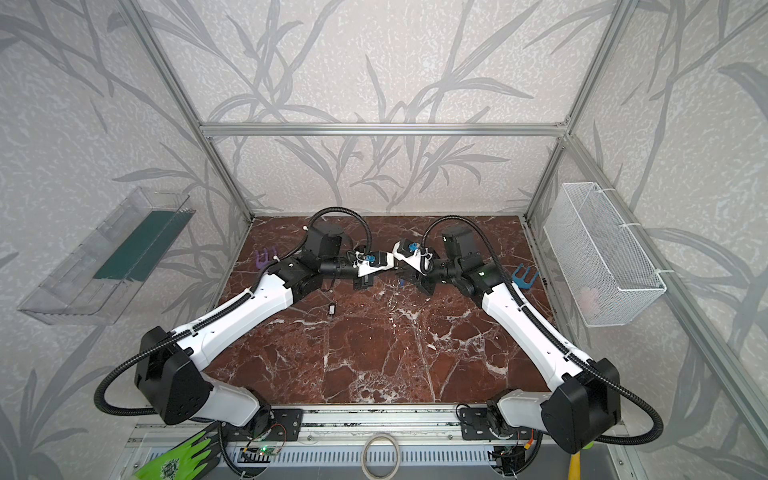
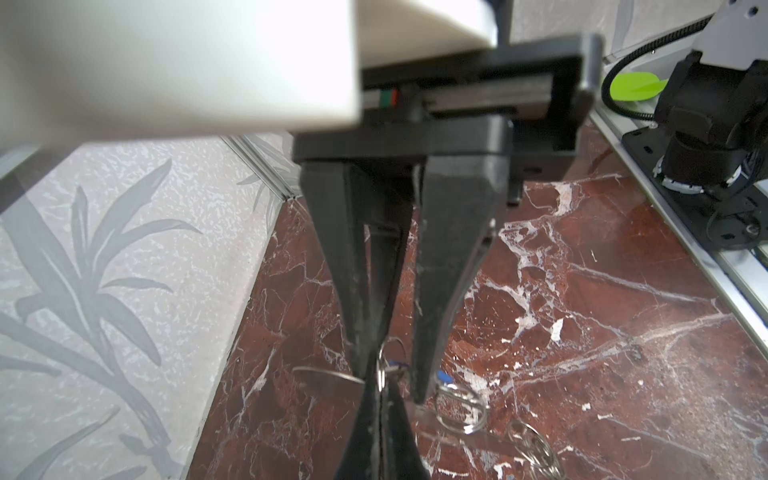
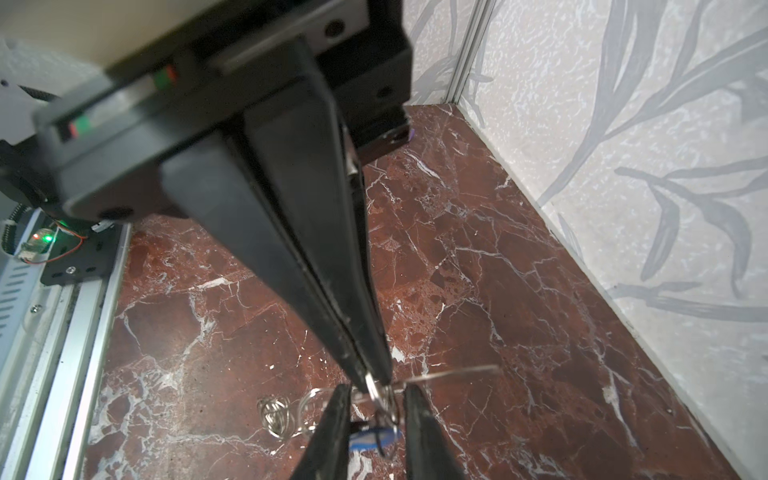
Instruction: Put the keys on the keyring
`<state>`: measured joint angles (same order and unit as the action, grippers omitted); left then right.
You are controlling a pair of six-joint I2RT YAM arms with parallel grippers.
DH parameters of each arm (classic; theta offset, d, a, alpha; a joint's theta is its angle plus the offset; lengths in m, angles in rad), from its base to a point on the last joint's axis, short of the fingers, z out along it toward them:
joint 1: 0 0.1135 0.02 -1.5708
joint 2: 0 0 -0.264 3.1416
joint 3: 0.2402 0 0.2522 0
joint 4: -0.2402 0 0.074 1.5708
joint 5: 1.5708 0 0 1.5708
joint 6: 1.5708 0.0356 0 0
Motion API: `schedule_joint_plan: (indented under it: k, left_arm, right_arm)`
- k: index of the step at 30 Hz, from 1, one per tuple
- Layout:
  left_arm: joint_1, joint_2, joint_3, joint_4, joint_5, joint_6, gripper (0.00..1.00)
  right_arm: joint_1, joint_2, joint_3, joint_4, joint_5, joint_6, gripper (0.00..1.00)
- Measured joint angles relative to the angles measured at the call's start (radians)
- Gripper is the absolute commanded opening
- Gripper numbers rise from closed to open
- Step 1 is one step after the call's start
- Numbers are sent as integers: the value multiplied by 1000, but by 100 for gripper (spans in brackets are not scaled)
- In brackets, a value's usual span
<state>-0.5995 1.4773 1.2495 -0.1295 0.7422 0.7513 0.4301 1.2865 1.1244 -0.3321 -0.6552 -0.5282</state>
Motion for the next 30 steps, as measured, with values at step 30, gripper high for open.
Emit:
schedule_joint_plan:
  k: [30]
  left_arm:
    - [61, 0, -196, 613, 151, -353, 0]
  right_arm:
    - [-95, -40, -87, 388, -167, 280, 13]
